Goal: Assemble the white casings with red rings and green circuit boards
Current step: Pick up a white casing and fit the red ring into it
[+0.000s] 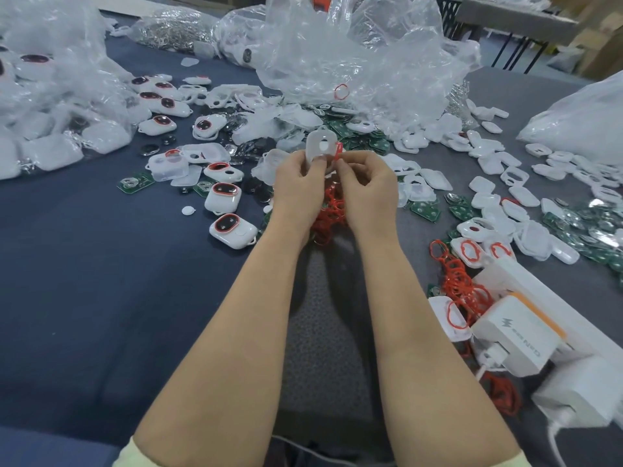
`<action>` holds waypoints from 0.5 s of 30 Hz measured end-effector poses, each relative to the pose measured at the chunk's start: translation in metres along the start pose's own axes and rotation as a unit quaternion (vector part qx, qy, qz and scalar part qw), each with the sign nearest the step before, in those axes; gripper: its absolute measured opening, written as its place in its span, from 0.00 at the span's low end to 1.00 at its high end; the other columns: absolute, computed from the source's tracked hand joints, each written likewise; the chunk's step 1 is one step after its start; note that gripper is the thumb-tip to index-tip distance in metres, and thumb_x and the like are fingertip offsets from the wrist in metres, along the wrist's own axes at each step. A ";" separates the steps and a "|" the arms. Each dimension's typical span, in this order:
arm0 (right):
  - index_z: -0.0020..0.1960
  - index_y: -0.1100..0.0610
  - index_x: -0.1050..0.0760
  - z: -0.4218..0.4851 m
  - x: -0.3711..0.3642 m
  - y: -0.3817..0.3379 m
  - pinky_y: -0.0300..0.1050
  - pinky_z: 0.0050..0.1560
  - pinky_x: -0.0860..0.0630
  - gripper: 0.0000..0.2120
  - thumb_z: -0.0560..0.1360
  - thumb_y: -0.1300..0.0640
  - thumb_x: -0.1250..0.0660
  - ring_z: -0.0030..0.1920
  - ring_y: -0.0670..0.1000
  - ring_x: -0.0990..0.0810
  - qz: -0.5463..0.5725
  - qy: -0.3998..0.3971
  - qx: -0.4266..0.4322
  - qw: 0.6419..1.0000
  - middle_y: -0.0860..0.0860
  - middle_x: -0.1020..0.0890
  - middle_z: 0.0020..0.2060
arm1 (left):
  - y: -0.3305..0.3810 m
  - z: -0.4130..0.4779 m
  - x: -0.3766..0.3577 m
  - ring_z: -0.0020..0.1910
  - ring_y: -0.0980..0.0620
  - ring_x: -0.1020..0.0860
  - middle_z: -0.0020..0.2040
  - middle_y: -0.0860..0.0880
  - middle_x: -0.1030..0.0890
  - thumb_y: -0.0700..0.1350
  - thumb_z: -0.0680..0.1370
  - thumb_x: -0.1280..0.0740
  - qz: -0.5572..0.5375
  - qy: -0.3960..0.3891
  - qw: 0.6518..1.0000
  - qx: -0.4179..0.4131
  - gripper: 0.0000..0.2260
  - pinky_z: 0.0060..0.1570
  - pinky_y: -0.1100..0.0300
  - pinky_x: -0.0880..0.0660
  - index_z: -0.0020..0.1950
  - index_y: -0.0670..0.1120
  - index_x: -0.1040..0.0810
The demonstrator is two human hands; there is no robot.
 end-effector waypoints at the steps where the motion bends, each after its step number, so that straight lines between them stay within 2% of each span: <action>1: 0.43 0.53 0.24 0.000 0.000 -0.001 0.52 0.52 0.23 0.06 0.75 0.63 0.33 0.43 0.51 0.20 -0.002 0.003 0.003 1.000 0.48 0.20 0.38 | -0.001 0.000 0.000 0.46 0.47 0.24 0.48 0.34 0.21 0.40 0.80 0.38 -0.004 -0.002 1.000 0.010 0.09 0.56 0.41 0.26 0.51 0.34 0.22; 3: 0.44 0.56 0.23 0.000 0.000 -0.001 0.52 0.52 0.24 0.02 0.75 0.62 0.32 0.43 0.51 0.20 -0.011 0.007 0.013 1.000 0.49 0.19 0.38 | -0.003 0.000 -0.001 0.50 0.42 0.21 0.52 0.32 0.20 0.39 0.80 0.38 -0.017 -0.008 1.000 0.022 0.10 0.58 0.40 0.26 0.53 0.33 0.22; 5: 0.44 0.58 0.22 0.000 0.002 -0.002 0.50 0.52 0.24 0.01 0.75 0.61 0.31 0.43 0.51 0.20 -0.028 0.014 0.021 0.999 0.51 0.18 0.40 | -0.004 -0.001 -0.004 0.52 0.39 0.20 0.50 0.34 0.19 0.38 0.80 0.39 -0.056 -0.023 0.998 0.033 0.09 0.58 0.45 0.24 0.53 0.34 0.22; 8: 0.45 0.61 0.22 -0.001 0.007 -0.004 0.45 0.49 0.25 0.03 0.75 0.60 0.31 0.42 0.49 0.21 -0.044 0.032 0.034 0.998 0.53 0.18 0.41 | -0.006 -0.001 -0.010 0.42 0.51 0.19 0.42 0.43 0.19 0.36 0.79 0.40 -0.122 -0.050 0.990 0.057 0.07 0.49 0.60 0.23 0.47 0.37 0.22; 13: 0.46 0.59 0.26 0.000 0.015 -0.007 0.31 0.42 0.29 0.05 0.74 0.62 0.31 0.36 0.41 0.26 -0.005 0.059 0.043 0.997 0.46 0.23 0.36 | -0.007 -0.002 -0.013 0.40 0.54 0.21 0.41 0.45 0.21 0.38 0.83 0.43 -0.164 -0.058 0.982 0.070 0.12 0.49 0.64 0.23 0.43 0.40 0.24; 15: 0.48 0.56 0.29 0.002 0.015 -0.004 0.33 0.43 0.27 0.07 0.74 0.63 0.31 0.37 0.42 0.24 0.020 0.054 0.025 0.998 0.47 0.23 0.37 | -0.009 -0.001 -0.010 0.38 0.55 0.22 0.42 0.46 0.21 0.38 0.83 0.43 -0.174 -0.040 0.981 0.074 0.10 0.47 0.65 0.23 0.45 0.40 0.25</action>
Point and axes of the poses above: each hand's wrist, its own z-axis towards the middle knuckle, its own x-axis out of the back of the hand, y = z × x, the point moved 8 cm from there along z, towards the middle knuckle
